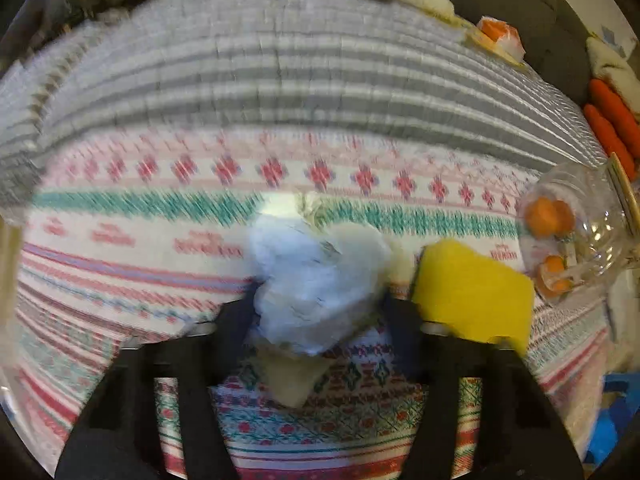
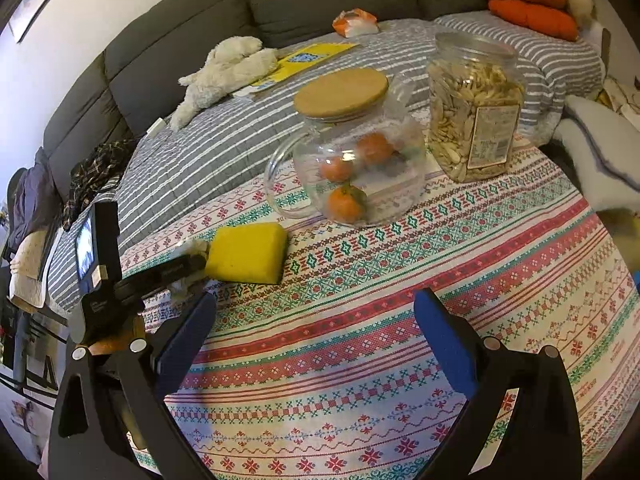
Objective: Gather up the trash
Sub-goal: 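Grasp the crumpled white paper with the left gripper while the right gripper approaches the yellow sponge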
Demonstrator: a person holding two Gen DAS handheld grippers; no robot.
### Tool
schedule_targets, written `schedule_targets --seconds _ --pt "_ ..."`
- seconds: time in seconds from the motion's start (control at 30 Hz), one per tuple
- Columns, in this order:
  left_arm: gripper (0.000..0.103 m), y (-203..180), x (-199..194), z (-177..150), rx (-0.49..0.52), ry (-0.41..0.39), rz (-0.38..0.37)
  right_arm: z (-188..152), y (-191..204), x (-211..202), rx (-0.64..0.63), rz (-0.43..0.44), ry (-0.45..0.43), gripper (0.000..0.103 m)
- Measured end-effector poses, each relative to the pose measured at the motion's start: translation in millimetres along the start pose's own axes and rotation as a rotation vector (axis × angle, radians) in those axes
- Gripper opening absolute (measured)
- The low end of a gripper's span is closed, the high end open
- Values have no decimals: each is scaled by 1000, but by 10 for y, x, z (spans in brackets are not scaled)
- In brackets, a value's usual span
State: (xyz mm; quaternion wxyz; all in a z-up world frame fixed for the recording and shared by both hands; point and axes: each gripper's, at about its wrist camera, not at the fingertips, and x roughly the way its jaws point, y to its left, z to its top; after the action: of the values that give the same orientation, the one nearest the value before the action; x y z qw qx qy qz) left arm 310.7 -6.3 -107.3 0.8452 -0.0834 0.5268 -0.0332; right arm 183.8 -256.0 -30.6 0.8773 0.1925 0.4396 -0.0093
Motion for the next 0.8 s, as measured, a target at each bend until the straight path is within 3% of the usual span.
schedule_targets --seconds 0.2,0.37,0.47,0.6,0.8 --pt "42 105 -535 -523 177 -95 66 -54 166 123 -114 -23 -1 96" --pt "42 410 -1242 -1248 201 -164 125 -203 796 374 -489 24 -57 96" --pt "42 548 -1442 -1360 167 -177 130 -188 1123 644 -632 43 -20 96" --pt "42 639 -1559 -1270 137 -211 98 21 1459 992 -757 14 8 96" --pt "43 717 -1490 -1244 126 -178 74 136 1448 1387 -888 -35 142 96"
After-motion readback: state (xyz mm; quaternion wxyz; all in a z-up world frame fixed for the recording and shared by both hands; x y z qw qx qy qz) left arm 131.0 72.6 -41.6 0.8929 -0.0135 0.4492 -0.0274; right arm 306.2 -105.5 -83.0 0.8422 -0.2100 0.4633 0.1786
